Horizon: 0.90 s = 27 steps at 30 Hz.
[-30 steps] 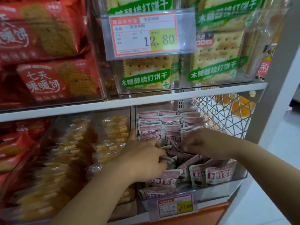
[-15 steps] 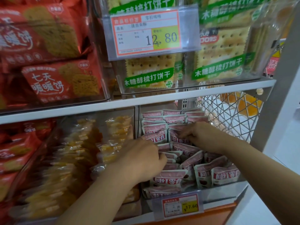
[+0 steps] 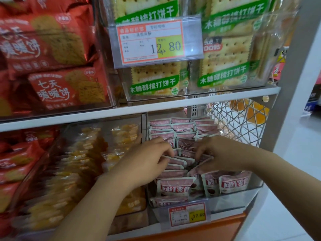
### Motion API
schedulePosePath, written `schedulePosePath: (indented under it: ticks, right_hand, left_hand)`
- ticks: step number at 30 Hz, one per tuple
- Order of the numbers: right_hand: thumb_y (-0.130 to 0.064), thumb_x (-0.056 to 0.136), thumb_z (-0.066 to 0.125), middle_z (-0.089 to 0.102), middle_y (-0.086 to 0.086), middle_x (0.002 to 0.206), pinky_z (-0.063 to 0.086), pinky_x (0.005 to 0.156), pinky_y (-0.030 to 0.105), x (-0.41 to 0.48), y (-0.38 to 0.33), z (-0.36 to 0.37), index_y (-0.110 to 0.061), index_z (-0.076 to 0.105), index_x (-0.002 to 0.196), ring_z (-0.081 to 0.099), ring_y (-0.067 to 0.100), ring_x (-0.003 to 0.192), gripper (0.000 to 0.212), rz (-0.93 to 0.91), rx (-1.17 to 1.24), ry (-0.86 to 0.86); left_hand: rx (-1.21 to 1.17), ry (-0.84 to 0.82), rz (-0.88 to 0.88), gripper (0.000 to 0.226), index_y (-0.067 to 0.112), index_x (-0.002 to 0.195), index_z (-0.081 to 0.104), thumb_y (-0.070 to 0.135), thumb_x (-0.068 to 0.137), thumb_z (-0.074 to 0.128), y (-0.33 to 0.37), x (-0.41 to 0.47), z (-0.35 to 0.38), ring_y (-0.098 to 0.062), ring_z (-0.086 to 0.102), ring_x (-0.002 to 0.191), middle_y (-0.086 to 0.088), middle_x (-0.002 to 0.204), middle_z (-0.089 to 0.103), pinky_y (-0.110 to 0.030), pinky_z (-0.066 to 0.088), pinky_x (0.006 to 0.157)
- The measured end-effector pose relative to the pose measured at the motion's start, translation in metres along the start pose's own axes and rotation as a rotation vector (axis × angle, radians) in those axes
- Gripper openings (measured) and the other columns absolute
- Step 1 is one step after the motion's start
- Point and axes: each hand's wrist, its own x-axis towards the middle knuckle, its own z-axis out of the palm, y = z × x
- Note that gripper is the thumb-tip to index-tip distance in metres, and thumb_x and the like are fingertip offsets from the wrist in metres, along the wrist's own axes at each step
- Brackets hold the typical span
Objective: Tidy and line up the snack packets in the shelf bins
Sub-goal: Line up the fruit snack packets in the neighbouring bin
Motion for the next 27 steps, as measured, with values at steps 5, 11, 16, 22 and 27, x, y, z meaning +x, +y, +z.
schedulePosePath:
  ticks: [5, 11, 16, 22, 27]
  right_hand:
    - [-0.042, 0.081, 0.067, 0.051, -0.021, 0.072, 0.045, 0.073, 0.027, 0.001, -0.002, 0.005, -0.019, 0.068, 0.075, 0.056, 0.007, 0.077, 0.024, 0.075, -0.086, 0.086]
    - [-0.037, 0.085, 0.064, 0.045, -0.023, 0.066, 0.037, 0.067, 0.023, -0.001, -0.002, 0.013, -0.029, 0.057, 0.064, 0.051, 0.007, 0.071, 0.023, 0.111, -0.084, 0.196]
    - [-0.040, 0.088, 0.059, 0.058, -0.013, 0.079, 0.047, 0.070, 0.029, -0.005, -0.005, 0.021, -0.027, 0.066, 0.077, 0.057, 0.012, 0.076, 0.019, 0.100, -0.065, 0.279]
    - [-0.037, 0.083, 0.065, 0.055, -0.024, 0.076, 0.043, 0.072, 0.019, -0.022, -0.016, 0.000, -0.031, 0.071, 0.084, 0.050, -0.005, 0.070, 0.009, -0.023, -0.008, 0.124]
    - [-0.028, 0.087, 0.060, 0.067, -0.017, 0.091, 0.047, 0.084, 0.024, -0.032, -0.024, 0.000, -0.033, 0.070, 0.100, 0.050, 0.000, 0.076, 0.018, 0.062, -0.182, -0.005]
  left_hand:
    - [0.068, -0.280, -0.030, 0.040, 0.039, 0.113, 0.061, 0.060, 0.078, 0.062, 0.008, -0.017, -0.006, -0.003, 0.045, 0.112, 0.020, 0.114, 0.057, -0.048, 0.022, 0.113]
    - [0.185, -0.306, -0.018, 0.049, 0.034, 0.116, 0.058, 0.067, 0.079, 0.055, 0.015, -0.032, 0.002, -0.010, 0.031, 0.126, 0.011, 0.113, 0.056, -0.059, -0.019, 0.109]
    - [0.334, -0.085, 0.090, 0.020, 0.028, 0.094, 0.064, 0.041, 0.094, 0.050, 0.032, -0.035, 0.014, -0.010, 0.041, 0.119, 0.010, 0.099, 0.063, -0.051, -0.029, 0.103]
    - [0.258, 0.074, 0.108, 0.022, 0.032, 0.096, 0.062, 0.041, 0.098, 0.042, 0.033, -0.030, 0.012, -0.002, 0.043, 0.114, 0.017, 0.098, 0.060, -0.044, -0.027, 0.108]
    - [0.165, 0.226, 0.055, 0.024, 0.034, 0.082, 0.055, 0.045, 0.096, 0.041, 0.036, -0.026, 0.005, 0.003, 0.043, 0.108, 0.022, 0.089, 0.057, -0.038, -0.016, 0.112]
